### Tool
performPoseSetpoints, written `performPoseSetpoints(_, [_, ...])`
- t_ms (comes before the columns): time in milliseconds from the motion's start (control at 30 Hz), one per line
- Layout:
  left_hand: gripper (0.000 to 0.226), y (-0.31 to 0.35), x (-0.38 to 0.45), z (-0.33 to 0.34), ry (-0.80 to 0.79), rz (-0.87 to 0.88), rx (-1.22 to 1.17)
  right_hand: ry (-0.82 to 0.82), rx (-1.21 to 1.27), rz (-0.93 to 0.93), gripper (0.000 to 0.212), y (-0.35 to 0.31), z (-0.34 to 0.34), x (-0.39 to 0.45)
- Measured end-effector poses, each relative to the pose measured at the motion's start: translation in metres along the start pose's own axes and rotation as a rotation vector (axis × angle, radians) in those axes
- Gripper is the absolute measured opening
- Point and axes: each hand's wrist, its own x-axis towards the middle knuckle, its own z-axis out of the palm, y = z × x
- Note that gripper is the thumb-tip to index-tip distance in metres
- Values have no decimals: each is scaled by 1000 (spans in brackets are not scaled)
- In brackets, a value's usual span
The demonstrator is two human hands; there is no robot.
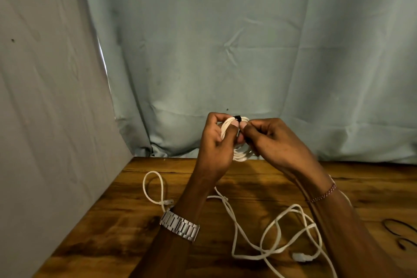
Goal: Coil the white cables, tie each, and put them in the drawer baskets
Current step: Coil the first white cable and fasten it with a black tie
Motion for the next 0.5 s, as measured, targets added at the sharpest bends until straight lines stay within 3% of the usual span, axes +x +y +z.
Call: performPoseSetpoints(500, [9,1,-1,-2,-19,23,-21,-78,-169,113,31,-2,-7,-3])
